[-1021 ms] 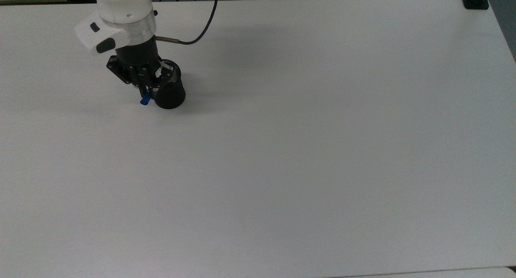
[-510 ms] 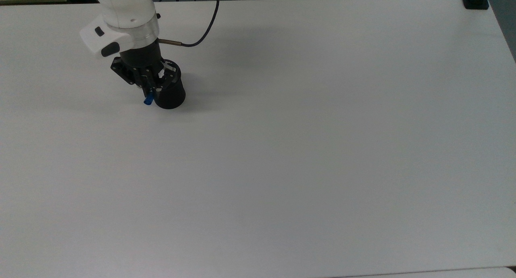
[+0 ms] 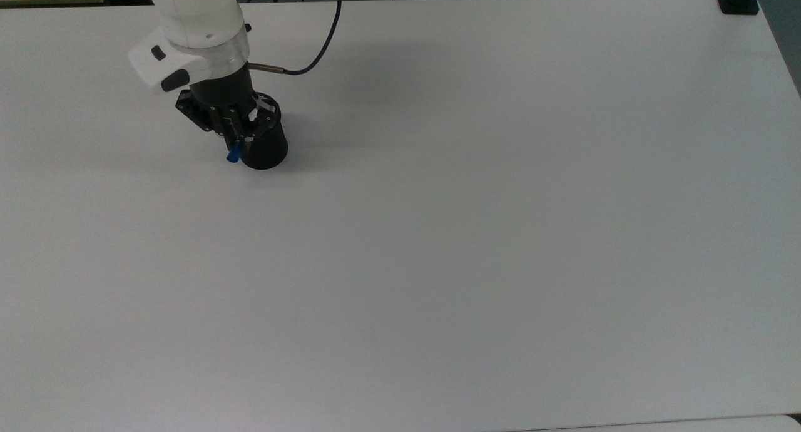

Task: Insert the marker
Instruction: 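Lower the marker into the mesh cup, cap end up, then open the gripper and raise it away from the cup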

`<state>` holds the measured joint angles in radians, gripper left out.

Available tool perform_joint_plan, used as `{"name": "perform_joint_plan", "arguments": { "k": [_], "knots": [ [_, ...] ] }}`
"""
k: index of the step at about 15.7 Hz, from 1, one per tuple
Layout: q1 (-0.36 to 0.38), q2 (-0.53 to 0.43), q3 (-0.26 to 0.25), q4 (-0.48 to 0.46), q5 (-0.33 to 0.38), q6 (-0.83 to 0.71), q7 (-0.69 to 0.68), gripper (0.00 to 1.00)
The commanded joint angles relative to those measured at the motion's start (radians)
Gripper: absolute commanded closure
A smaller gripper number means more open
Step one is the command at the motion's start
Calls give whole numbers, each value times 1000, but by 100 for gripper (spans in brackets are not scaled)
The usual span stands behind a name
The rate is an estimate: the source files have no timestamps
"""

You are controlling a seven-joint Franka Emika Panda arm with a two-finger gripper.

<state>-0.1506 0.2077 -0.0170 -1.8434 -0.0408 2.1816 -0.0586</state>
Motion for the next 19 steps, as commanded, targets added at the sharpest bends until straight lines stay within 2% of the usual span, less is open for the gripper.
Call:
{"name": "perform_joint_plan", "arguments": {
  "k": [1,3,4,5,8,11,15,19],
  "knots": [
    [8,-19,-9,-28,-7,-12,-23,72],
    [8,-19,-9,-25,-7,-20,-23,47],
    [8,-19,-9,-20,-7,-29,-23,38],
    [8,-19,-9,-19,-5,-37,-23,35],
    [8,-22,-9,-7,7,-72,-12,3],
    [11,-28,-8,55,10,-196,-10,0],
    [14,-44,-8,191,51,-386,-7,0],
    [25,-76,5,236,55,-470,0,0]
  ]
}}
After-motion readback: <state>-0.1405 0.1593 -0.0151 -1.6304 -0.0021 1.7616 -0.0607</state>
